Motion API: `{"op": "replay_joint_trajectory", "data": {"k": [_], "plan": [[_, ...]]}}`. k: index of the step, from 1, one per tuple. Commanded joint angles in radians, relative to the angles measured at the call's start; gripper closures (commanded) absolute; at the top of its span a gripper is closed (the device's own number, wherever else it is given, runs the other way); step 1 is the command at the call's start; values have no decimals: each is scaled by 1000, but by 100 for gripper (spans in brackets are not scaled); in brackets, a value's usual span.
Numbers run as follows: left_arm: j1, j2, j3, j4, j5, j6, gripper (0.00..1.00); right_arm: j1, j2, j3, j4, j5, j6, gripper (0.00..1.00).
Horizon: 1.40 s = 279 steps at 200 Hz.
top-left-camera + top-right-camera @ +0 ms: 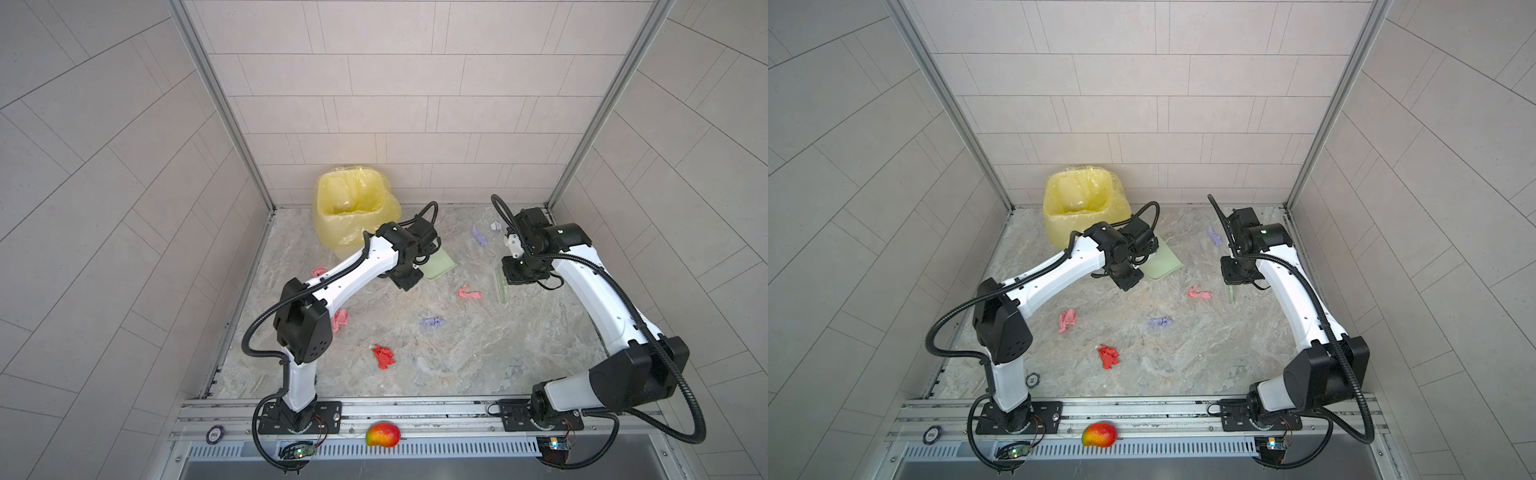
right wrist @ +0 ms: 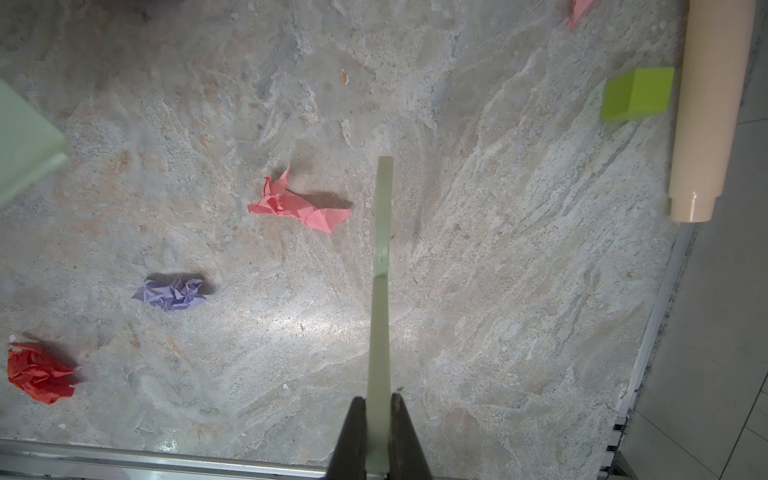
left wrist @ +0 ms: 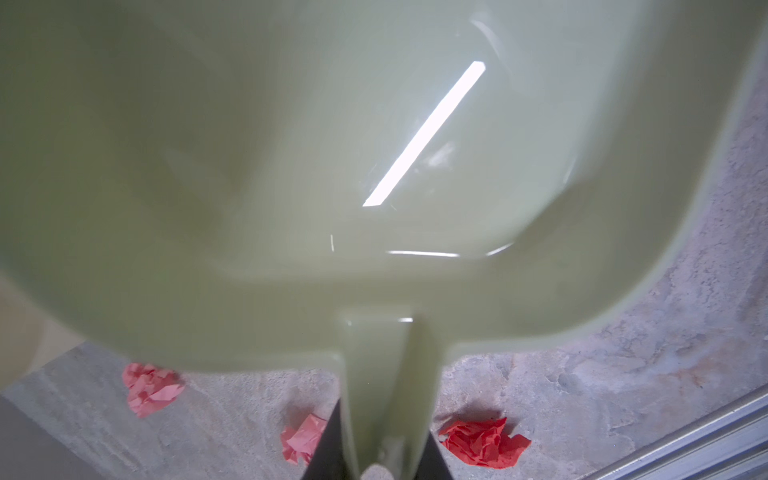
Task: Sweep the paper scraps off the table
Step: 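Lower the dustpan by the pink scrap while the right gripper moves the brush behind it, then sweep the pink scrap into the dustpan with the right gripper's brush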
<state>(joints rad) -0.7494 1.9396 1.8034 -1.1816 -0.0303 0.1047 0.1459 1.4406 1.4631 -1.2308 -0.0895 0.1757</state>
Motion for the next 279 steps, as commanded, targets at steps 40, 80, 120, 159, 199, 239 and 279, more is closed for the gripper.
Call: {"op": "replay_joint_trajectory", "data": {"k": [40,80,120,159,199,239,279], "plan": [[-32,144,33,-135,-11,77,100,12,73,56,12,9,-22,100],[-33,215,78,-153,10,121,100,22,146,115,-8,-16,-30,100],[-33,292,172,-181,13,153,100,31,193,158,-13,-16,-32,100],[-33,351,231,-220,10,177,100,30,219,166,-37,11,-44,100],[-33,363,241,-221,37,185,100,31,231,161,-48,12,-49,100],[-33,376,252,-227,57,196,100,37,251,160,-49,-1,-49,100],[-39,390,269,-228,75,204,100,43,265,158,-49,-15,-46,100]]}}
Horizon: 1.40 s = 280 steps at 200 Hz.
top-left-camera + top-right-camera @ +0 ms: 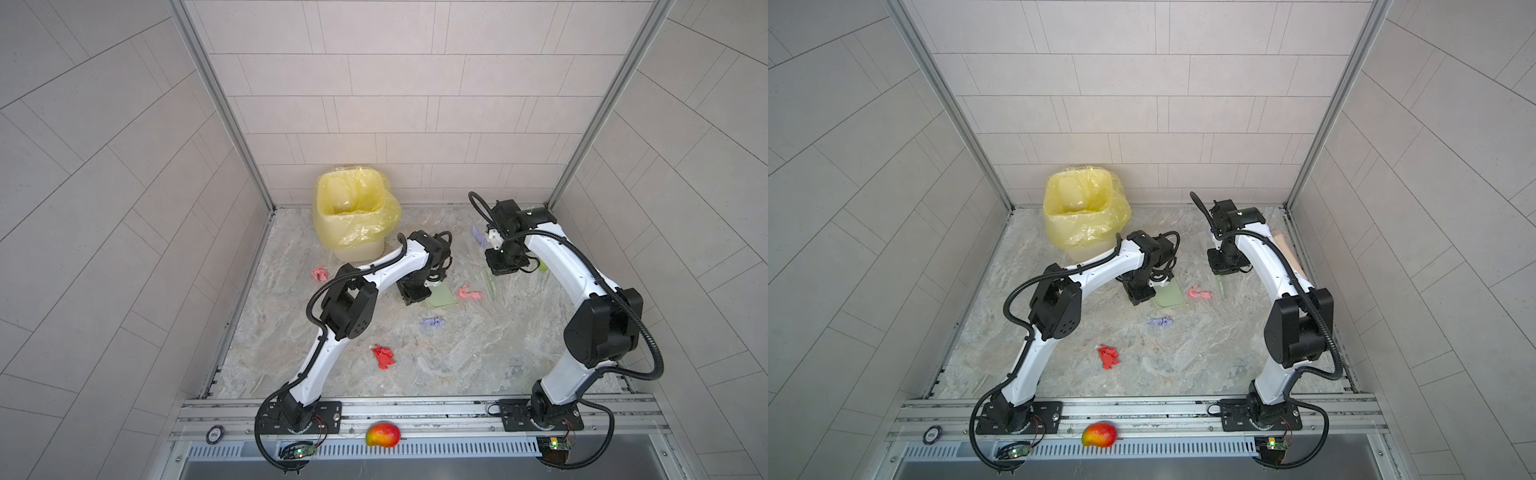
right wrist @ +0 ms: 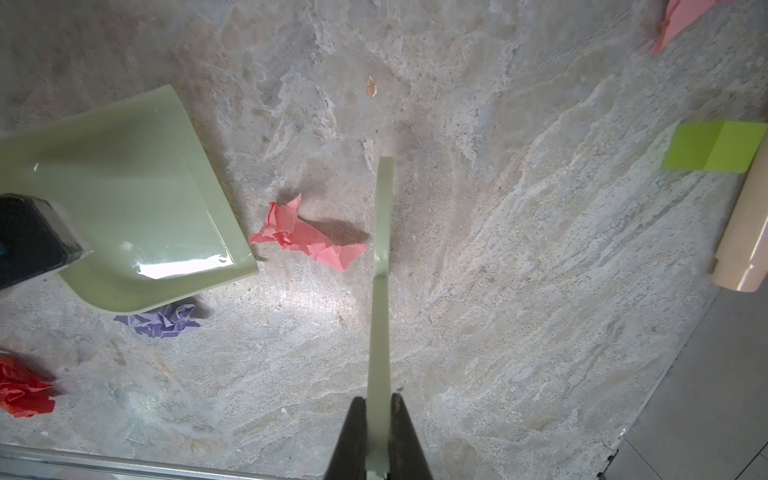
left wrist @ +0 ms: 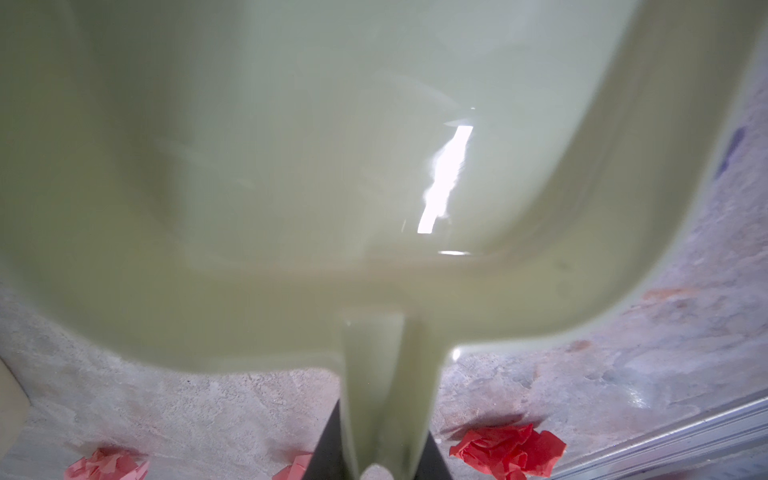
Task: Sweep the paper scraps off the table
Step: 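Sweep the pink scrap into the dustpan with the right gripper's brush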
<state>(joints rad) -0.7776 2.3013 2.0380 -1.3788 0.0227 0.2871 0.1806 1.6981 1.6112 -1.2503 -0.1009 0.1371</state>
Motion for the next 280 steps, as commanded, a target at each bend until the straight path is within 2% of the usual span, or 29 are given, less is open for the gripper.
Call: {"op": "replay_joint_trajectory", "data": {"k": [1,135,163,242,257,280], "plan": [[-11,29,35,-30,23,21,100,8,8,10,-29,-3,-8,100],[-16,79,73,-37,45,31,100,50,24,22,-24,-31,8,100],[-14,83,73,-37,47,31,100,76,27,39,-21,-73,23,100],[-15,76,63,-22,47,29,100,111,29,91,4,-292,58,100],[-13,76,64,-21,47,29,100,110,25,105,-24,-265,40,100],[-14,76,61,-19,47,29,100,88,27,148,-88,-128,1,100]]}}
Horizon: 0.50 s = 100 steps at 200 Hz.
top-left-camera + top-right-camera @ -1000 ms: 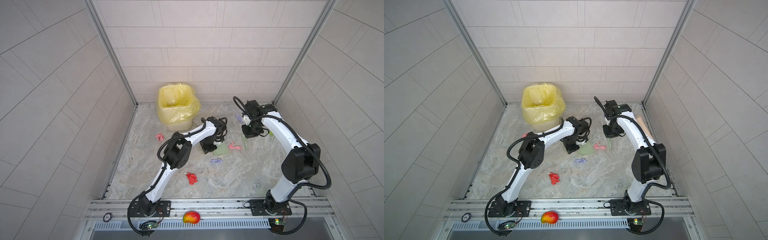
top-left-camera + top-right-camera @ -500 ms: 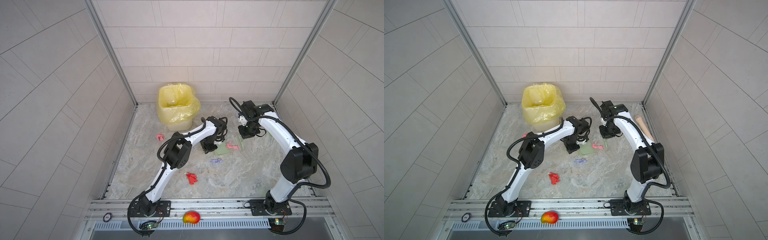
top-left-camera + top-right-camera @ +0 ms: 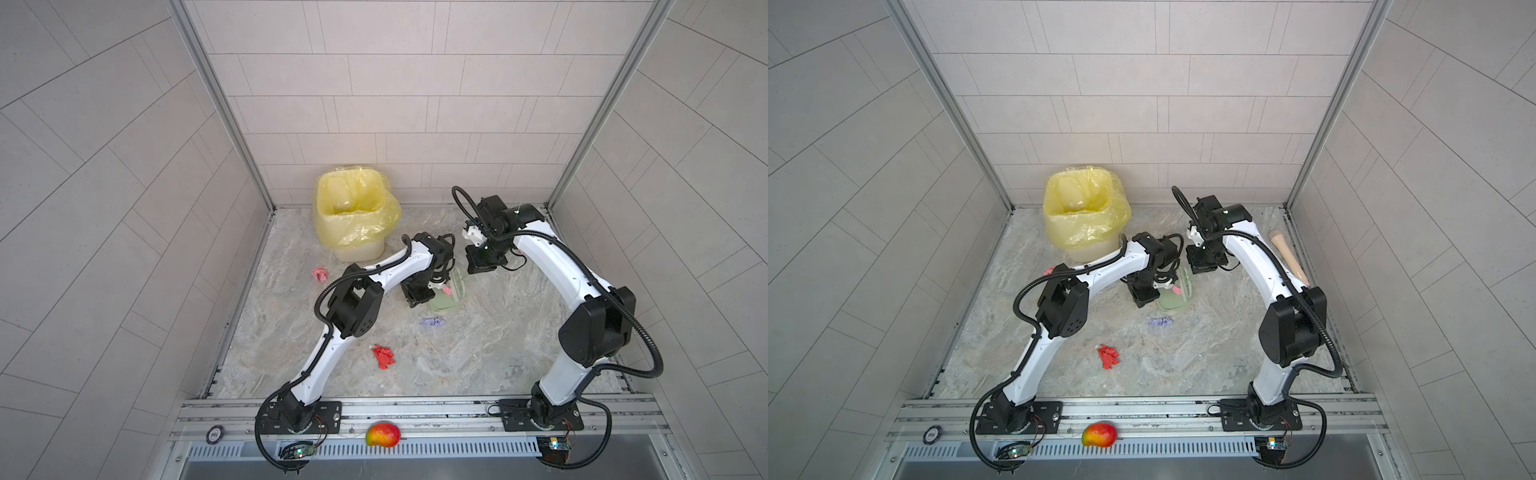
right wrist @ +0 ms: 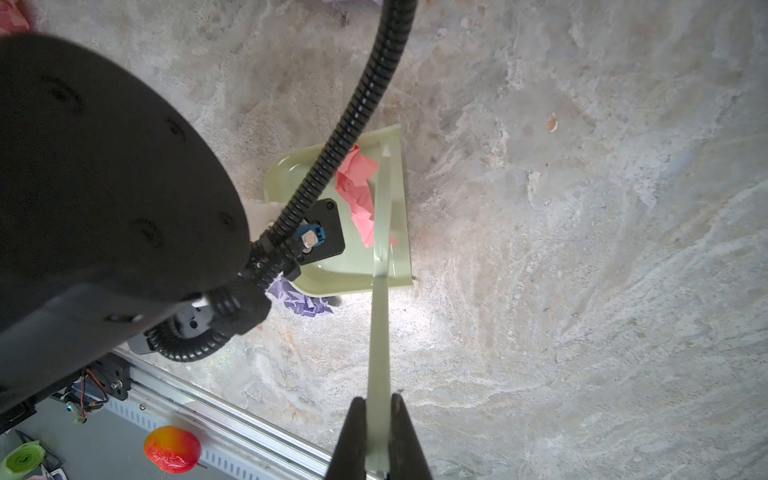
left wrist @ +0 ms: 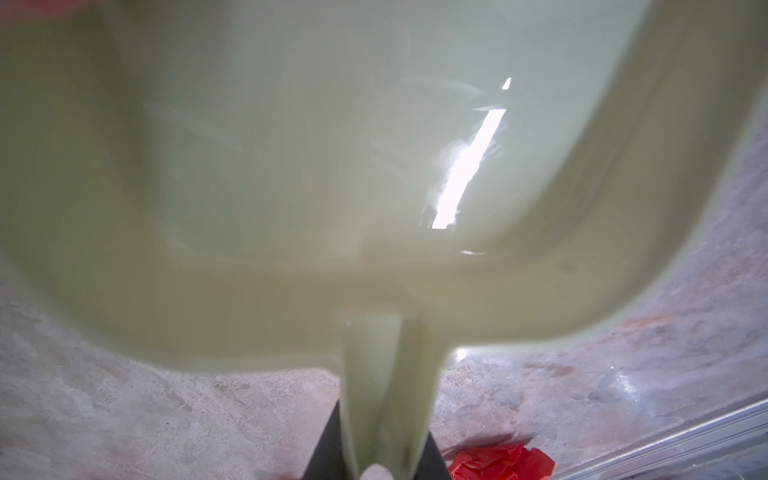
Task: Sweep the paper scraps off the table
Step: 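Sweep the pink scrap into the dustpan with the right gripper's brush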
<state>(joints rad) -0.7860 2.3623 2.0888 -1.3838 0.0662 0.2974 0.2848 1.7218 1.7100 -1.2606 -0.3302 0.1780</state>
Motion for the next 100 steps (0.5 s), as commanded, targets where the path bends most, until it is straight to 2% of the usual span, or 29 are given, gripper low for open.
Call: {"op": "replay_joint_trajectory", "data": {"k": [1,28,100], "plan": [[-6,15,10,-14,4,19,100,-18,3,51,-80,105,-41,100],[-6,13,2,-8,3,21,100,-31,31,86,-87,186,-58,100],[-6,8,-5,-1,8,20,100,32,136,122,4,171,-8,100]]}}
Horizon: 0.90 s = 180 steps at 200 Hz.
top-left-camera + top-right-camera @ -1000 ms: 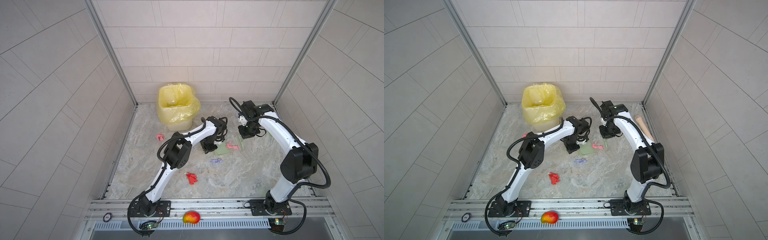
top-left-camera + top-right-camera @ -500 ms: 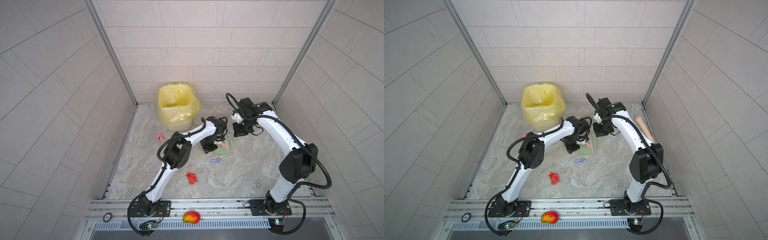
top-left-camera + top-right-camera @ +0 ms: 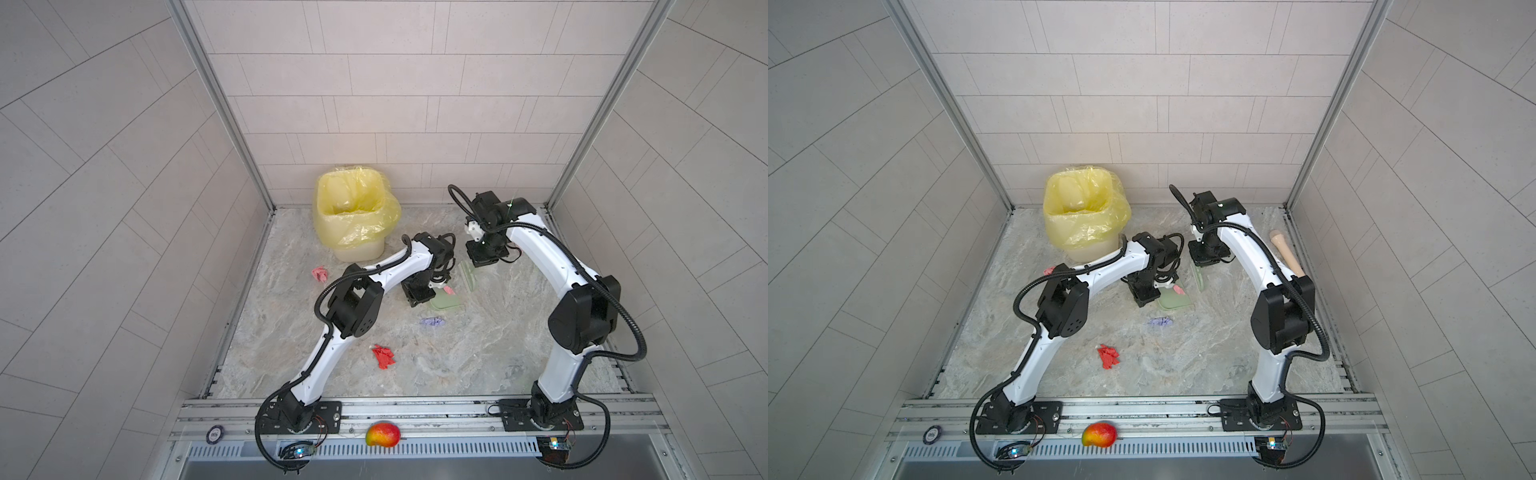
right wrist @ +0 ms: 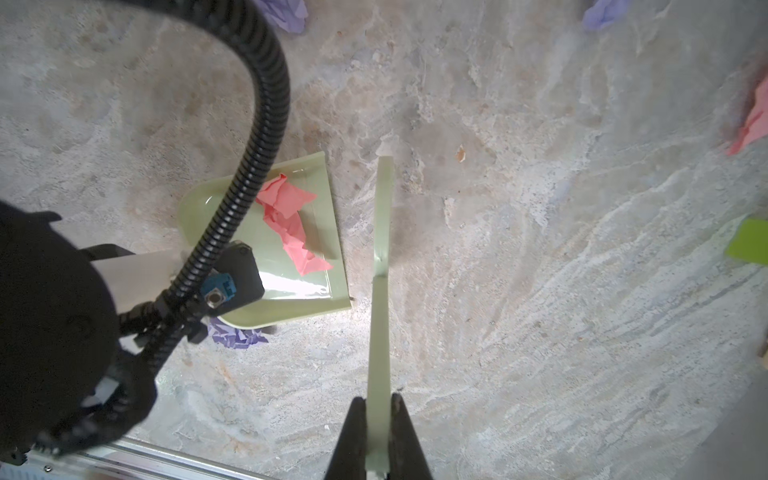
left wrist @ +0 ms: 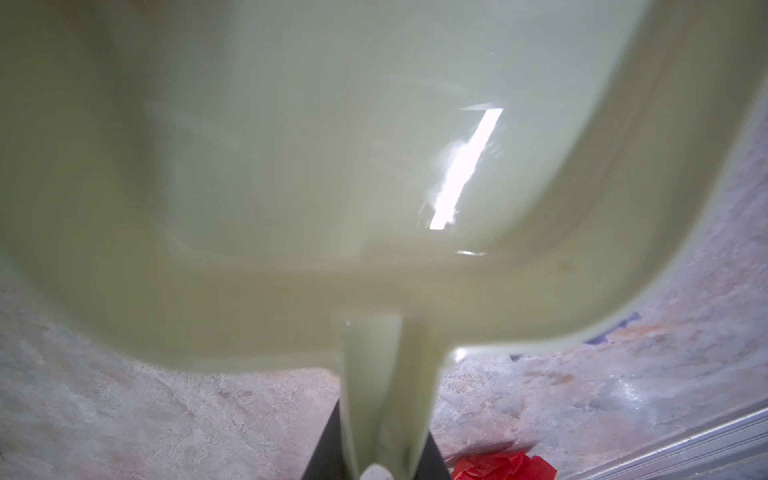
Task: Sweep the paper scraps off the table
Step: 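Sweep the pink scrap into the dustpan with the right gripper's brush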
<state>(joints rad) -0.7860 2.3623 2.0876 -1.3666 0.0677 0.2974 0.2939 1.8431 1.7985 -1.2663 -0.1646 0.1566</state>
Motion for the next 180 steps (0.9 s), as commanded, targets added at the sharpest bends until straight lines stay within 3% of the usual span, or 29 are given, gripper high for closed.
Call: {"op": "replay_joint_trajectory", "data": {"k": [1,43,91,152,180], "plan": [[-6,8,-4,-18,7,21,100,23,14,34,11,4,13,100],[-5,10,-4,-19,6,20,100,25,0,26,50,-146,48,100],[-5,8,-4,-18,1,17,100,25,-36,8,62,-236,84,100],[-6,5,-4,-12,-3,14,100,23,-92,-34,61,-268,112,100],[-4,-12,-18,9,-13,6,100,5,-108,-34,30,-219,102,100]]}}
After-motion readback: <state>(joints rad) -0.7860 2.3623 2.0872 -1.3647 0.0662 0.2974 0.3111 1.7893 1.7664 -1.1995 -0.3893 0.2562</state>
